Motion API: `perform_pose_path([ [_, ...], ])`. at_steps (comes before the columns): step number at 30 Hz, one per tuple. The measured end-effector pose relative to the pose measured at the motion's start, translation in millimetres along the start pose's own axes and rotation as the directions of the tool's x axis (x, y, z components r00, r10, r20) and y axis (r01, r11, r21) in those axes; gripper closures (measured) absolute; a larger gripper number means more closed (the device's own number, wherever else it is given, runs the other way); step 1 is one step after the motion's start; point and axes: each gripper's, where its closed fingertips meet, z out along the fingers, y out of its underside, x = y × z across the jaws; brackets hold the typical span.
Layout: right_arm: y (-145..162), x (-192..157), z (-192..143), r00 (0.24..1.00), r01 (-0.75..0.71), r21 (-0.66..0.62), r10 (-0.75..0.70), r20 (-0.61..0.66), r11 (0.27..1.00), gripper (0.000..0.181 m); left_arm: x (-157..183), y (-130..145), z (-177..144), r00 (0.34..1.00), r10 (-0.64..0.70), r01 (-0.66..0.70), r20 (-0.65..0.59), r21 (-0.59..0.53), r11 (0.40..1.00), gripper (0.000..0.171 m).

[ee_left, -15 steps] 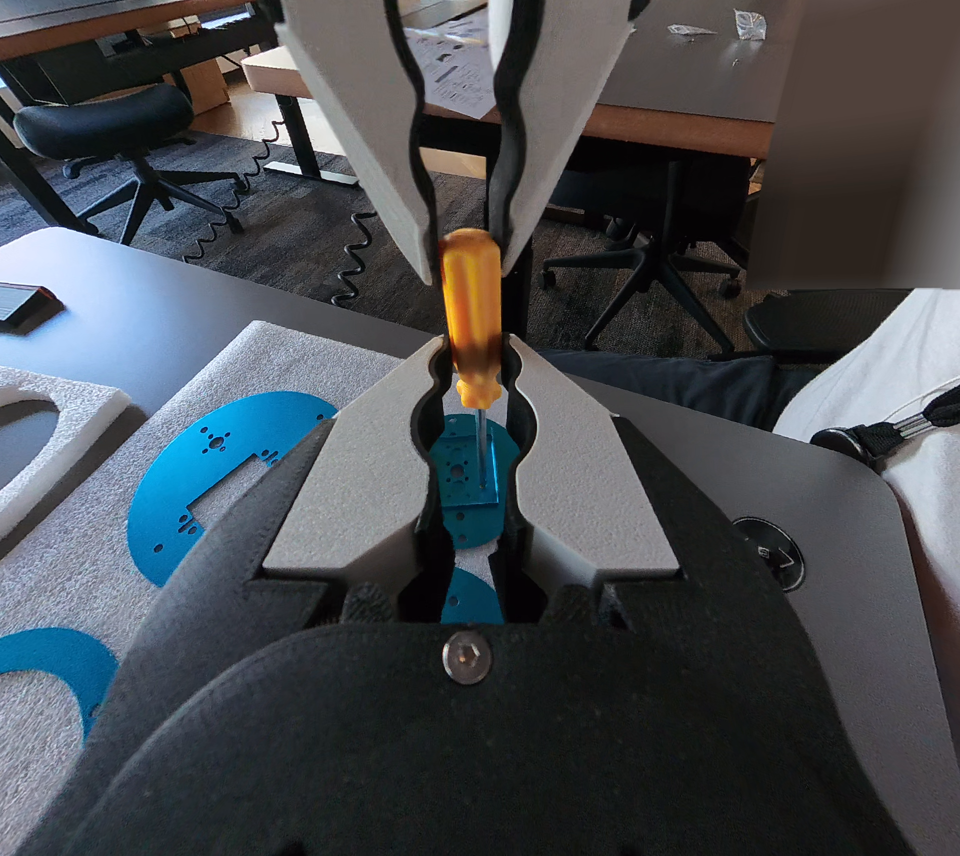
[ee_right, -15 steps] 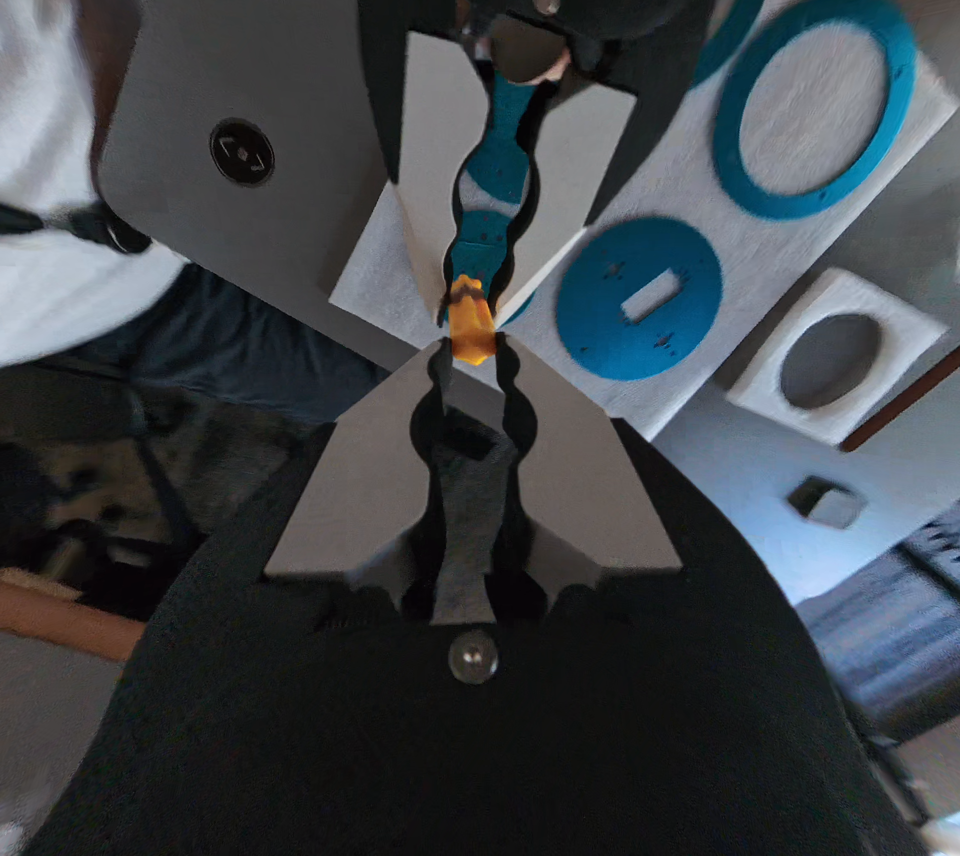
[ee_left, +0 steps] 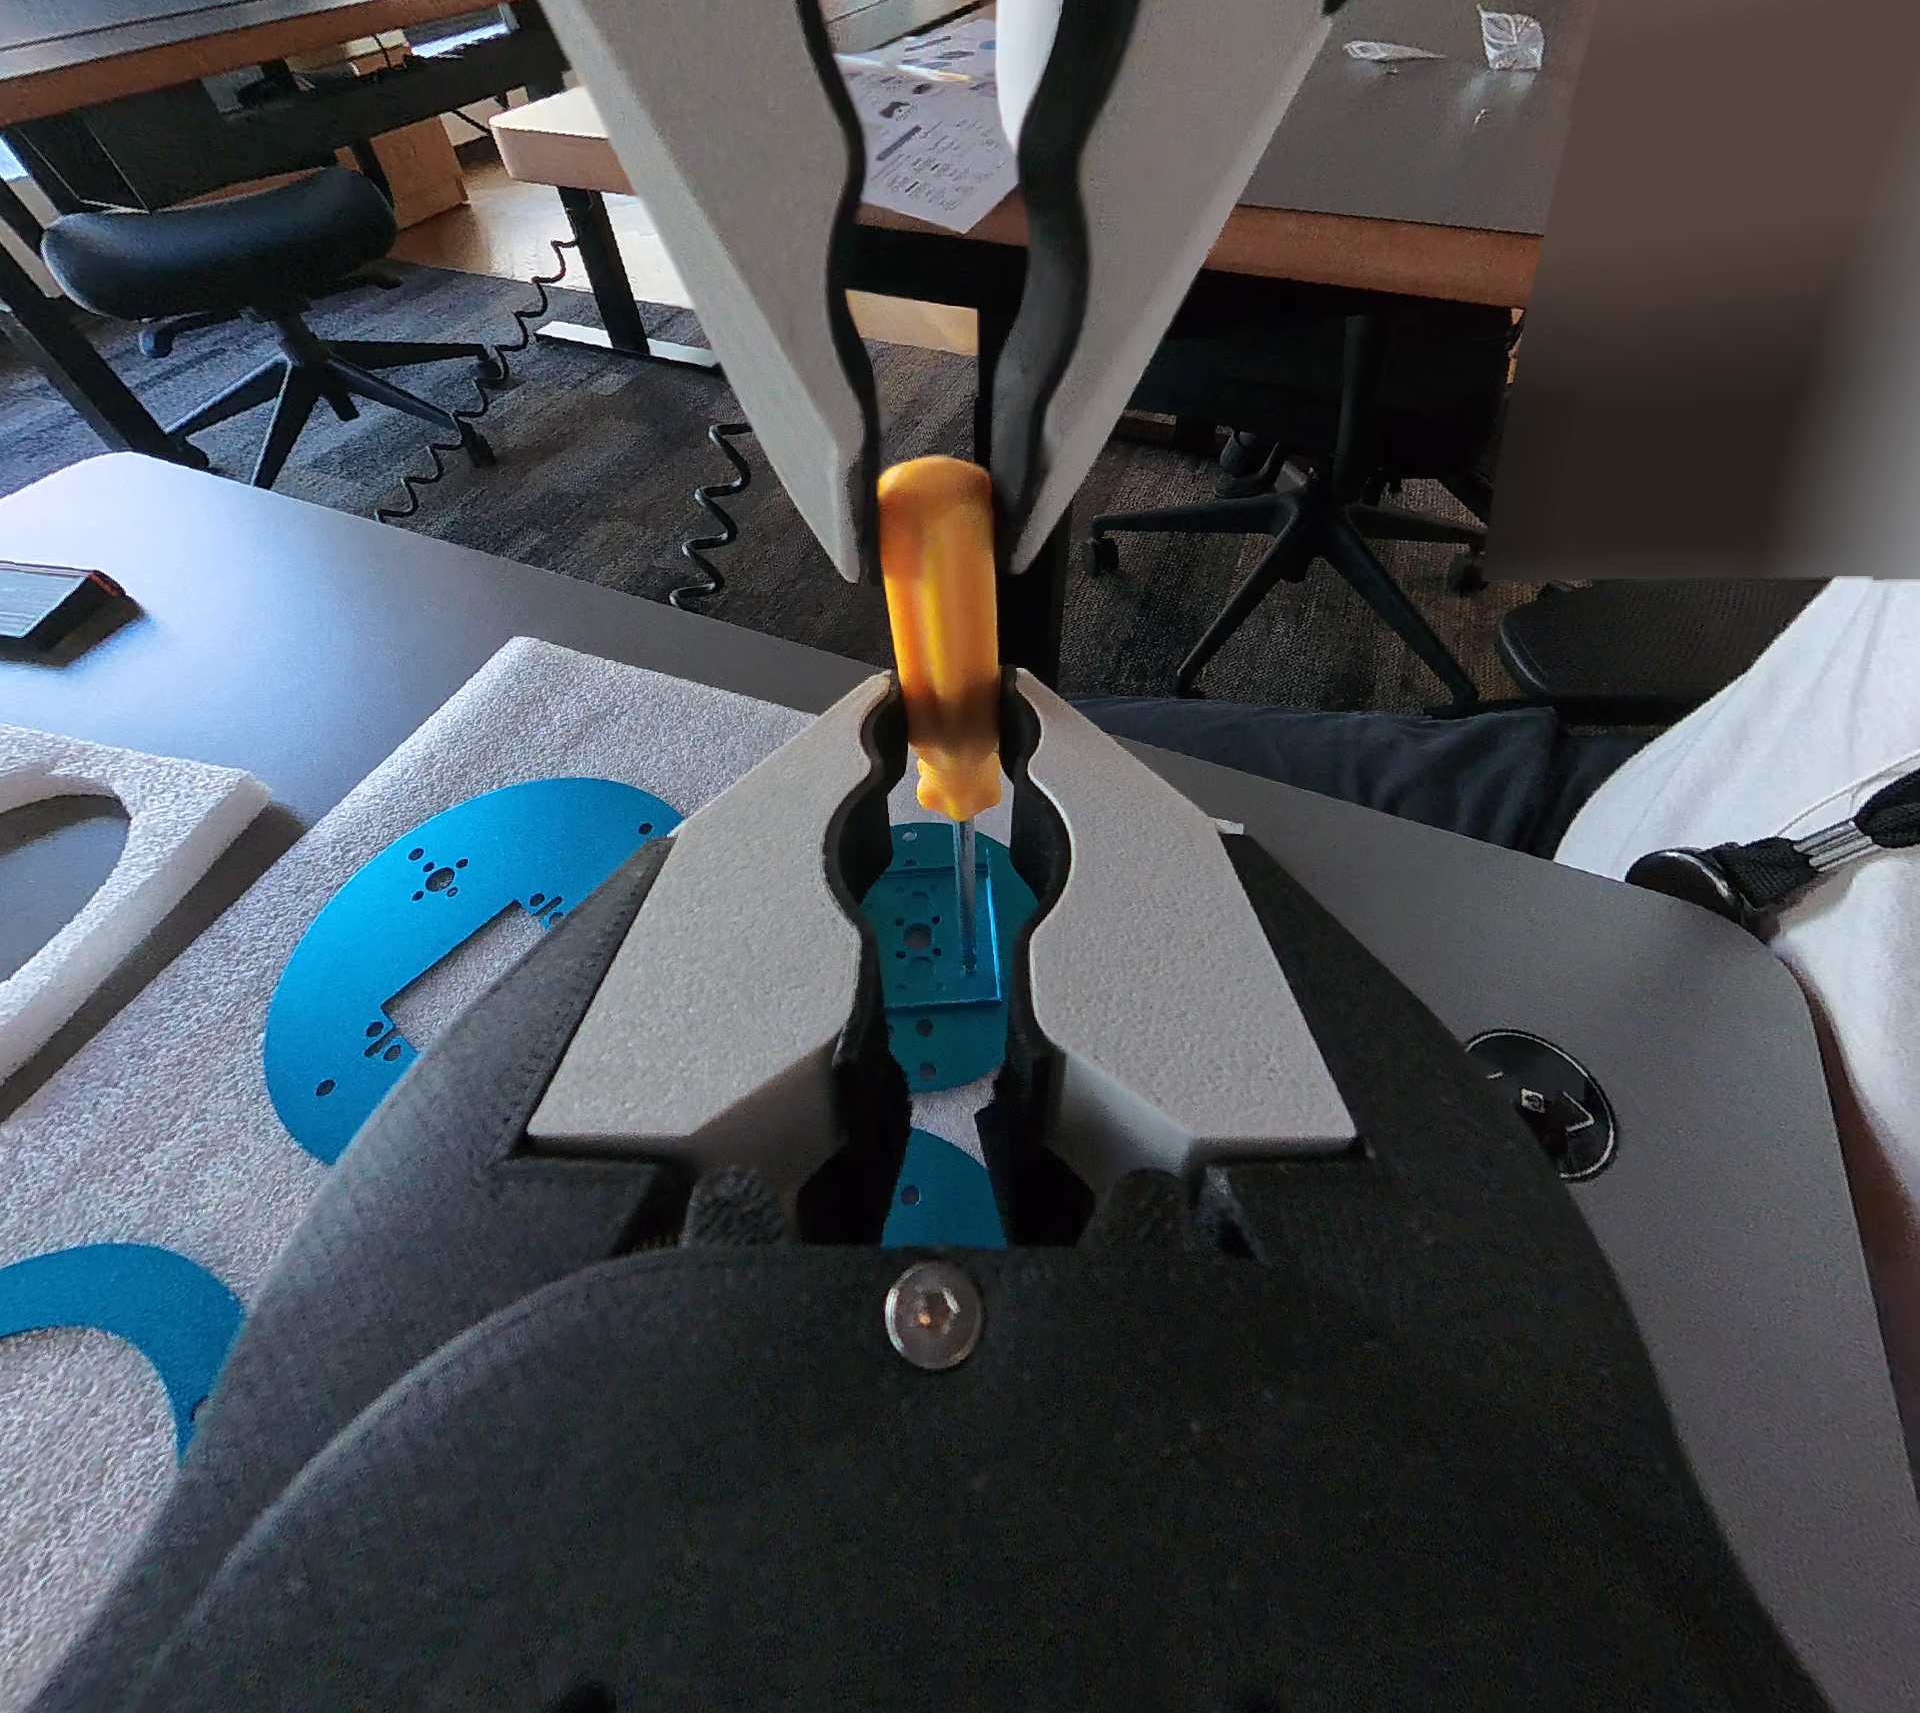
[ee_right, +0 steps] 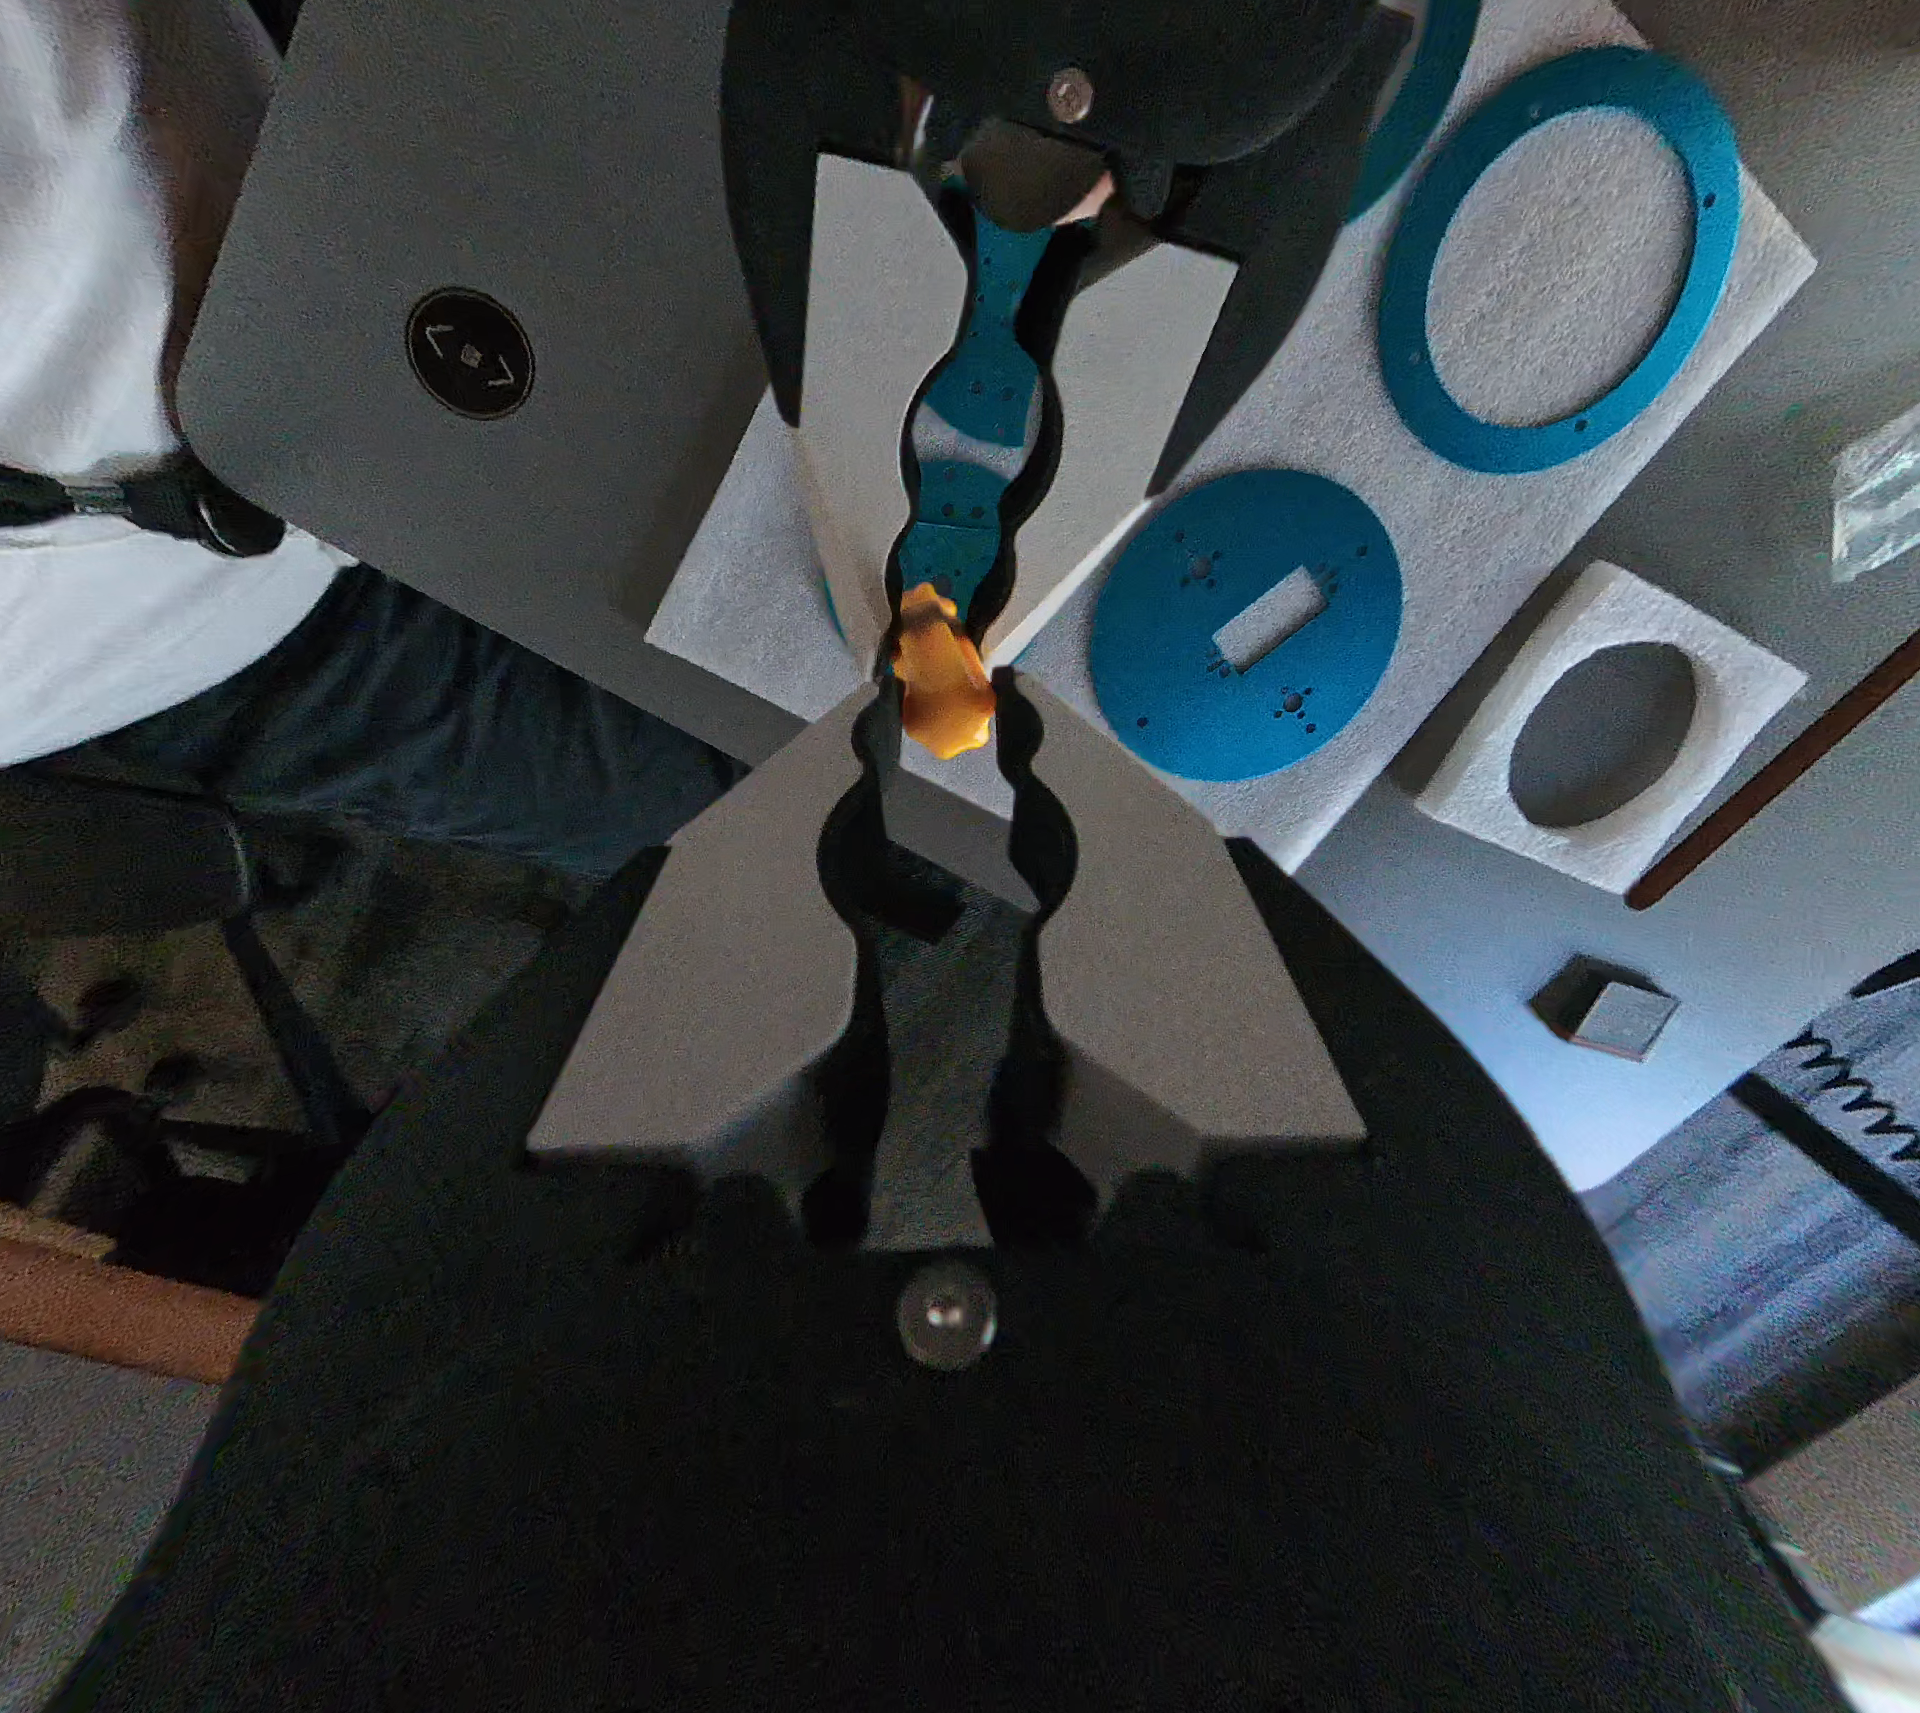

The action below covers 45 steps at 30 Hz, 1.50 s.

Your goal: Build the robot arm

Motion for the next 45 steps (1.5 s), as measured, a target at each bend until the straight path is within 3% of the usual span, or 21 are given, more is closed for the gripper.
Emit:
perform_pose_path([
  [3,0.6,3.1,1.4,0.925,-0.377,-0.027,0.378,0.034,0.926,0.166,-1.8,0.5,-0.4,1.000,-0.007,0.007,0.004,-0.005,1.000,0.155],
  [4,-1.5,2.6,1.7,0.902,-0.429,-0.013,0.429,0.040,0.903,0.166,-1.0,0.5,-1.0,1.000,-0.009,0.009,-0.003,-0.002,1.000,0.155],
  [7,0.5,1.9,0.7,0.961,-0.278,-0.023,0.278,0.006,0.960,0.161,-0.2,0.2,-0.2,1.000,-0.004,0.004,-0.002,0.004,1.000,0.155],
  [8,0.5,4.9,-0.1,0.981,-0.196,-0.020,0.196,-0.015,0.980,0.148,-0.1,0.0,0.3,1.000,-0.002,0.002,-0.002,0.002,1.000,0.156],
  [11,1.5,-2.2,-2.0,1.000,0.005,-0.011,-0.005,0.019,1.000,0.156,0.5,-0.2,0.9,1.000,0.003,-0.003,-0.004,-0.001,1.000,0.156],
  [14,4.8,-2.5,0.4,0.999,-0.020,-0.035,0.021,0.032,0.999,0.165,0.9,0.2,0.5,1.000,0.003,-0.003,-0.007,0.000,1.000,0.156],
  [24,10.9,-1.0,0.2,0.997,-0.071,-0.080,0.074,0.031,0.994,0.165,2.6,33.2,3.8,1.000,-0.019,0.020,0.008,-0.123,0.992,0.165],
  [29,11.2,-1.0,0.1,0.996,-0.076,-0.076,0.079,0.032,0.994,0.165,6.6,44.6,11.9,0.999,-0.047,0.045,-0.008,-0.172,0.984,0.159],
  [36,11.4,-1.5,0.1,0.996,-0.083,-0.070,0.086,0.036,0.994,0.165,6.5,38.3,21.6,0.990,-0.139,0.136,-0.028,-0.096,0.986,0.161],
  [38,10.9,-1.7,0.1,0.995,-0.087,-0.068,0.089,0.039,0.994,0.165,2.8,39.7,22.5,0.991,-0.136,0.135,-0.008,-0.096,0.986,0.168],
  [45,14.6,-0.6,1.3,0.998,-0.052,-0.090,0.055,0.035,0.995,0.160,1.3,39.5,23.8,0.997,-0.070,0.071,0.022,-0.095,0.993,0.170],
])
